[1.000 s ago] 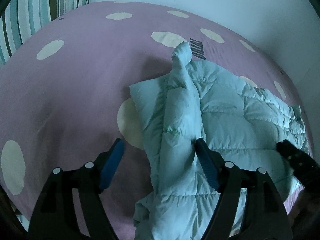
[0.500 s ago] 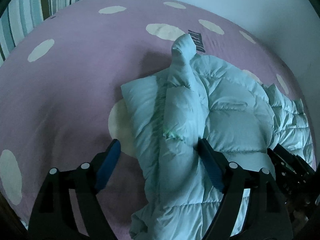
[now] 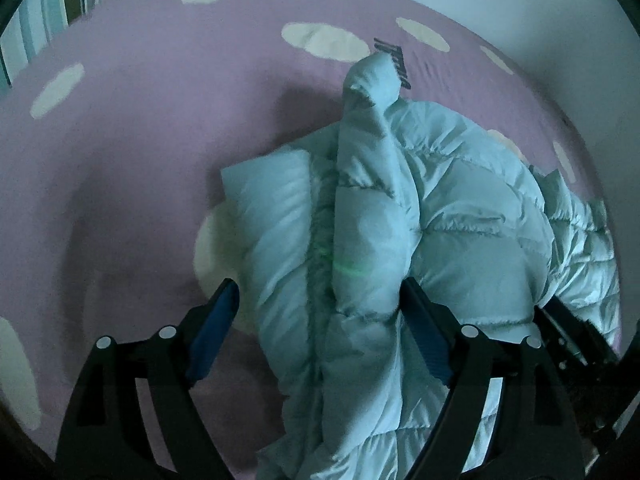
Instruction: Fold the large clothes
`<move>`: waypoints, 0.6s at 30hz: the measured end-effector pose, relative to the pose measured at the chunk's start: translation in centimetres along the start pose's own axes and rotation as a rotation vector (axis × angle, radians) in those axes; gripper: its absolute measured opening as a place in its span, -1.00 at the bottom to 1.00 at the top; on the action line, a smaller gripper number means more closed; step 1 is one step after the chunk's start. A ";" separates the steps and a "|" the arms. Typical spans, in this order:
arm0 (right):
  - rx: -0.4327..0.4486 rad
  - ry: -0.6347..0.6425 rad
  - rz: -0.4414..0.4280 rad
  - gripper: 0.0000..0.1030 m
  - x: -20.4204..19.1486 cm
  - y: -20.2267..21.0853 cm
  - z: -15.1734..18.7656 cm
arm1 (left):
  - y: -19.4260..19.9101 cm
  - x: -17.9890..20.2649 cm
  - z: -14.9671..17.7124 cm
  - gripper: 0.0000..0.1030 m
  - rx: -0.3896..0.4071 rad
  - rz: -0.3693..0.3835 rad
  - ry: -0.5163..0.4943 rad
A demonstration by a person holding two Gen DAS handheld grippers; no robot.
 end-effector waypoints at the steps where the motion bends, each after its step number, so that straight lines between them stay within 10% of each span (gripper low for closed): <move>1: 0.001 0.001 0.001 -0.16 0.0 0.0 0.0 | -0.5 -0.2 0.0 0.59 -0.018 0.024 0.013; 11: 0.010 0.001 0.005 -0.16 -0.1 0.0 0.1 | -1.2 0.9 -0.3 0.50 0.009 -0.031 -0.050; 18: 0.014 0.003 0.011 -0.16 -0.1 0.0 0.2 | -0.2 3.1 0.1 -0.54 0.026 0.026 -0.092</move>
Point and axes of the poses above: each gripper's, at about its wrist camera, not at the fingertips, and y roughly against the way its jaws point, x to its right, z to its underside, the point moved 7 cm from there along -y, roughly the way its jaws point, and after that the axes turned 7 degrees about -x, right-handed, at the moved point
